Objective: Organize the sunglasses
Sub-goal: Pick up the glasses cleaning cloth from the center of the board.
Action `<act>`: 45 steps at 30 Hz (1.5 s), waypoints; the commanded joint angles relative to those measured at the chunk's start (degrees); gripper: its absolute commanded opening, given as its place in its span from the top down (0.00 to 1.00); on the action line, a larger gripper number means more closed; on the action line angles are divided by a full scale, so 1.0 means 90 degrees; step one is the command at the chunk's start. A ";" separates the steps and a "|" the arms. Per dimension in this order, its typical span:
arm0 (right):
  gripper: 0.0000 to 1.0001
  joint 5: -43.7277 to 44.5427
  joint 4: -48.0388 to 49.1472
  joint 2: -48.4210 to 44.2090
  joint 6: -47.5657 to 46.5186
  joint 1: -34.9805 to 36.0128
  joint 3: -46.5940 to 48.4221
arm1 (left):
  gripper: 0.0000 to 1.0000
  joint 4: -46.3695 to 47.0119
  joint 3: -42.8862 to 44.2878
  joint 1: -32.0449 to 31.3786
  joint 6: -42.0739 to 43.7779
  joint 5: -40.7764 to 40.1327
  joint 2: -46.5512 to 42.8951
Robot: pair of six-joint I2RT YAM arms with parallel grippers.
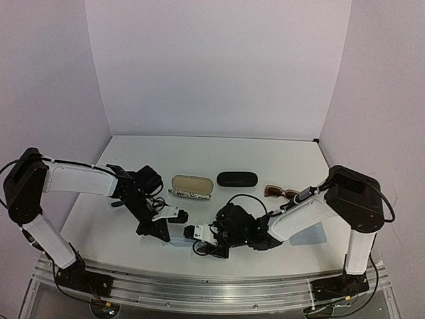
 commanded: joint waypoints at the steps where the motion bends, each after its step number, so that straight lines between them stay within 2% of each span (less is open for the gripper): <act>1: 0.61 0.0055 0.0318 0.0131 -0.0190 0.0076 0.0236 | 1.00 -0.0066 0.0204 0.0030 -0.0001 0.0076 0.0040; 8: 0.80 0.0189 0.0309 0.0156 -0.0058 0.0145 0.0225 | 1.00 -0.0062 0.0201 0.0049 0.0004 0.0056 0.0046; 11: 0.94 0.0249 0.0207 0.0099 0.0019 0.0146 0.0225 | 1.00 -0.0114 0.0191 0.0075 0.0019 0.0034 0.0037; 13: 1.00 0.0418 0.0146 0.0008 0.0082 0.0146 0.0195 | 1.00 -0.0171 0.0184 0.0132 0.0049 0.0012 0.0016; 30: 1.00 0.0697 -0.0876 -0.0497 0.0759 -0.0122 0.0856 | 1.00 -0.0177 0.0409 0.0315 0.0100 -0.0229 -0.0074; 36: 1.00 0.0781 -0.1061 -0.0513 0.0685 -0.0424 0.1318 | 1.00 -0.0066 0.1092 0.0824 0.0135 -0.0367 0.0062; 45: 1.00 0.0896 -0.1427 -0.0207 0.0280 -0.0961 0.2294 | 1.00 0.0195 0.2142 0.1339 0.0801 -0.0700 0.0611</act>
